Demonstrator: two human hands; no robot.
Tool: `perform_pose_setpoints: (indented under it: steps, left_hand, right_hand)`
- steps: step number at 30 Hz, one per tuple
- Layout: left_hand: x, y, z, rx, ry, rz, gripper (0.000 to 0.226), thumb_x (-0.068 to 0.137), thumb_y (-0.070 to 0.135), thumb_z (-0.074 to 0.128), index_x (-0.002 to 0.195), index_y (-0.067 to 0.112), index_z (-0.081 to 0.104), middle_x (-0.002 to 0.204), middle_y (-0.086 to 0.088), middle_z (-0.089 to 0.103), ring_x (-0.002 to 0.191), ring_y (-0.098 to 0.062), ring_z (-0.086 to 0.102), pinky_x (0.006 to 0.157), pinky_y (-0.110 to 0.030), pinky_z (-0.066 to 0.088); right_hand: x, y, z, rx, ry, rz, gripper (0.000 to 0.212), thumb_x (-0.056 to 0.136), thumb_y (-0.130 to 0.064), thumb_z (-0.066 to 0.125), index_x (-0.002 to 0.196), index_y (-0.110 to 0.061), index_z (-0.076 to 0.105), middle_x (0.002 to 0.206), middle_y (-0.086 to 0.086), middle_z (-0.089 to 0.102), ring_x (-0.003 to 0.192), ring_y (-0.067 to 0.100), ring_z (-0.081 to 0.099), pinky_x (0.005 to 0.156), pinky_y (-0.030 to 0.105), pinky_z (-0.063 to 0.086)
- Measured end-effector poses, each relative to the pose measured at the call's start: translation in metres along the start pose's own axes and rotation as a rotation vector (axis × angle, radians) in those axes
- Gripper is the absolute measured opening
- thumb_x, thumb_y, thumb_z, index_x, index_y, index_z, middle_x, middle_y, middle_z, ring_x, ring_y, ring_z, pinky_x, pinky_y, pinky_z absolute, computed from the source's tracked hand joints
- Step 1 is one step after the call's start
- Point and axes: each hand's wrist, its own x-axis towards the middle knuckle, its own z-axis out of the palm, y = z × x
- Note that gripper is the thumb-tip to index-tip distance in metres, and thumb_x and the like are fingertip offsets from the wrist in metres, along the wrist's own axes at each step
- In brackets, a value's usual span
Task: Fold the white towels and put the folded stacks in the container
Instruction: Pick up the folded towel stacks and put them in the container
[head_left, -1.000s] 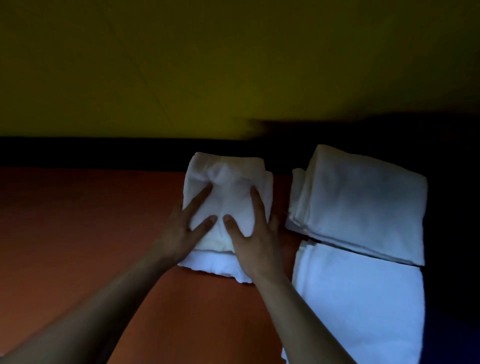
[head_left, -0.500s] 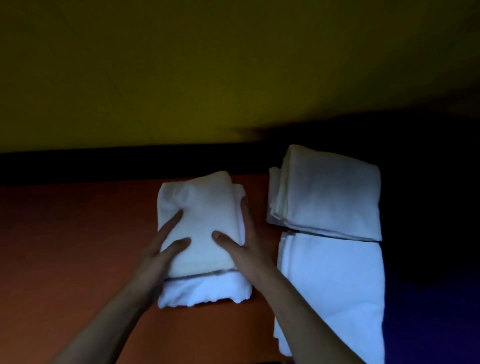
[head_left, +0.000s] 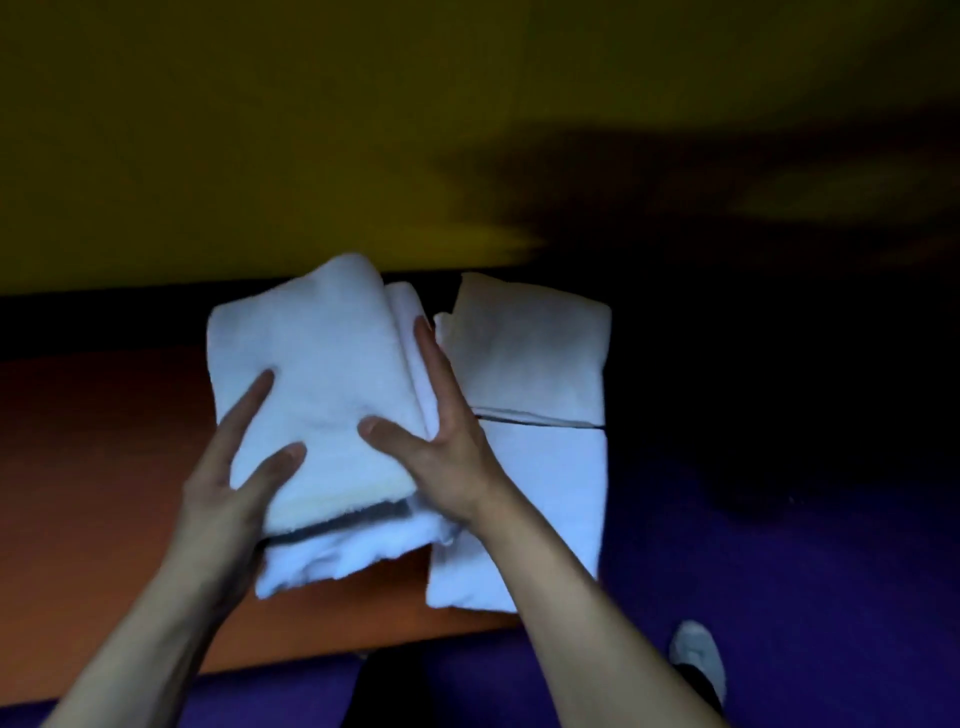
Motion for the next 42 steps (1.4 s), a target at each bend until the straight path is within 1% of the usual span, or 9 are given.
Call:
perform_pose_setpoints:
  steps: [8,12,16,22,29,34,37,40,42]
  left_hand:
    - [-0.102,0.041,0.17,0.052,-0.008,0.037,0.059,0.094,0.011,0.064,0.135,0.052,0.054,0.141,0.023,0.055,0.131,-0.004,0.052,0.112,-0.045,0.041]
    - [-0.171,0.048,0.28,-0.021,0.006,-0.01,0.058,0.095,0.012,0.063,0.134,0.053,0.054,0.131,0.024,0.062,0.116,0.001,0.062,0.09,-0.023,0.054]
    - [-0.227,0.036,0.375,-0.004,-0.005,-0.037,0.057,0.093,0.013,0.064,0.134,0.052,0.054,0.128,0.028,0.06,0.112,0.012,0.059,0.084,-0.014,0.05]
    - [-0.265,0.01,0.46,0.112,-0.115,-0.103,0.058,0.09,0.015,0.07,0.134,0.05,0.056,0.139,0.027,0.055,0.127,0.014,0.047,0.101,-0.017,0.04]
    - [-0.271,-0.022,0.545,0.093,-0.205,-0.187,0.058,0.089,0.005,0.069,0.136,0.038,0.058,0.132,0.024,0.056,0.105,0.029,0.05,0.074,0.005,0.041]
    - [-0.274,-0.066,0.602,0.062,-0.258,-0.241,0.059,0.088,0.006,0.07,0.131,0.045,0.06,0.126,0.027,0.06,0.103,0.025,0.055,0.071,0.0,0.047]
    - [-0.282,-0.092,0.64,0.087,-0.257,-0.266,0.06,0.085,0.011,0.075,0.127,0.053,0.061,0.13,0.03,0.061,0.119,0.011,0.056,0.084,-0.01,0.05]
    - [-0.284,-0.116,0.688,0.113,-0.218,-0.262,0.061,0.085,0.011,0.076,0.127,0.053,0.061,0.13,0.034,0.059,0.118,0.016,0.053,0.082,-0.003,0.047]
    - [-0.28,-0.133,0.725,0.157,-0.194,-0.231,0.063,0.085,0.015,0.076,0.128,0.056,0.058,0.133,0.034,0.057,0.123,0.014,0.05,0.095,-0.011,0.044]
  right_hand:
    - [-0.083,-0.029,-0.178,-0.021,-0.01,-0.028,0.094,0.086,-0.032,0.076,0.154,-0.051,0.014,0.161,-0.025,0.022,0.146,-0.003,0.025,0.121,0.041,0.03]
    - [-0.142,-0.033,-0.288,-0.045,-0.049,-0.022,0.093,0.089,-0.03,0.074,0.157,-0.043,0.012,0.162,-0.023,0.02,0.146,-0.004,0.025,0.121,0.038,0.029]
    - [-0.2,-0.018,-0.386,-0.068,-0.046,0.029,0.092,0.089,-0.035,0.073,0.155,-0.051,0.011,0.16,-0.03,0.018,0.147,-0.005,0.021,0.122,0.04,0.027]
    - [-0.26,0.015,-0.477,-0.001,0.005,0.165,0.087,0.088,-0.04,0.072,0.147,-0.065,0.013,0.156,-0.034,0.023,0.145,-0.003,0.027,0.119,0.044,0.031]
    - [-0.287,0.059,-0.554,0.047,0.108,0.282,0.082,0.089,-0.037,0.071,0.142,-0.071,0.018,0.154,-0.033,0.029,0.142,-0.001,0.034,0.115,0.038,0.039]
    - [-0.298,0.105,-0.61,0.07,0.144,0.31,0.081,0.091,-0.034,0.069,0.142,-0.071,0.018,0.147,-0.042,0.031,0.133,-0.015,0.036,0.105,0.015,0.042]
    - [-0.304,0.137,-0.648,0.09,0.143,0.319,0.083,0.09,-0.03,0.072,0.144,-0.067,0.021,0.151,-0.038,0.031,0.135,-0.013,0.036,0.11,0.025,0.041]
    - [-0.3,0.16,-0.696,0.137,0.137,0.324,0.082,0.091,-0.017,0.07,0.147,-0.057,0.026,0.151,-0.03,0.036,0.131,-0.011,0.044,0.094,0.012,0.047]
    - [-0.289,0.177,-0.733,0.139,0.13,0.312,0.079,0.091,-0.014,0.07,0.147,-0.052,0.029,0.148,-0.029,0.041,0.129,-0.007,0.047,0.087,0.006,0.045]
